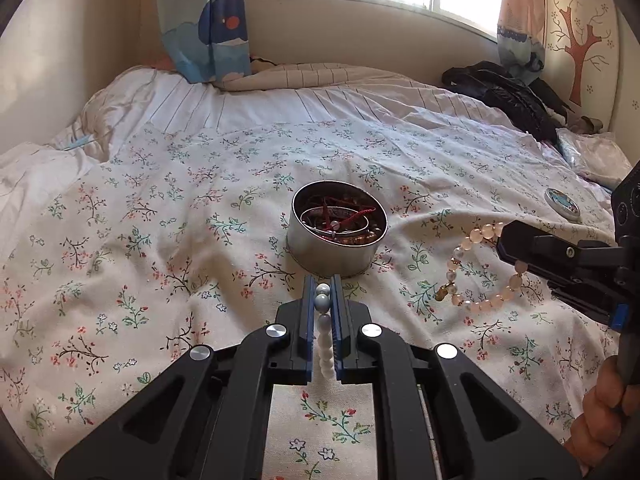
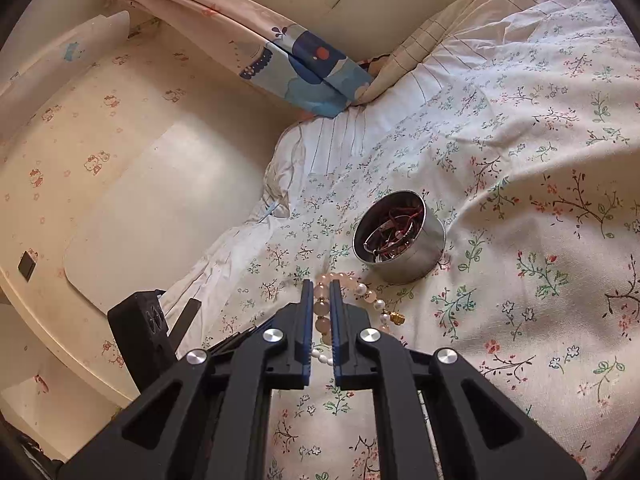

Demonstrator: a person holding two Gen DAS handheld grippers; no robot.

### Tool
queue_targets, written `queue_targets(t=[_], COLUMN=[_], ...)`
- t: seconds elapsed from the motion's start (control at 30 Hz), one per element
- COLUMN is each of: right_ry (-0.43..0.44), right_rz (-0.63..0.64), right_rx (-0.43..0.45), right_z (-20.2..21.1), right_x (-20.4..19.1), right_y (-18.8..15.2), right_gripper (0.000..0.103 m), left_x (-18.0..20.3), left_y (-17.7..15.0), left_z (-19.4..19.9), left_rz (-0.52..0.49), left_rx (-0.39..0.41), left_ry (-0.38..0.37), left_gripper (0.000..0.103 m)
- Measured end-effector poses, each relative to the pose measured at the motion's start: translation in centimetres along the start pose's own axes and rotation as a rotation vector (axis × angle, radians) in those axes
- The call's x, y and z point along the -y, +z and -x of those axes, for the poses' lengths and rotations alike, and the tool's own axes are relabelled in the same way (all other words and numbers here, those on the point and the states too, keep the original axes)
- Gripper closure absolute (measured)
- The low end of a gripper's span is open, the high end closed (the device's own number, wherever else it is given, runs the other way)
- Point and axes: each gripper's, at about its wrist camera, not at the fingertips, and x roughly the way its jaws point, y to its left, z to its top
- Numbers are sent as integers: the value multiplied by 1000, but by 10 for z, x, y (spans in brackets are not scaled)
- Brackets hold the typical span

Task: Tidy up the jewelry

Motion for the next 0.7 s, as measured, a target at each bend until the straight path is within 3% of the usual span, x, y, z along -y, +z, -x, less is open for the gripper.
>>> queue_targets(t=[0.43,0.7], right_ry=[-2,17], right_rz=[9,-4], right_rx=[-3,26], right_z=[-9,-14], right_x=[1,4], right_y=[5,15], right_gripper=[94,94], left_x=[-8,-28], left_y=[9,19], left_z=[0,-3], left_rz=[40,155], left_rx=[41,65], left_ry=[-7,-67], left_gripper=[96,96])
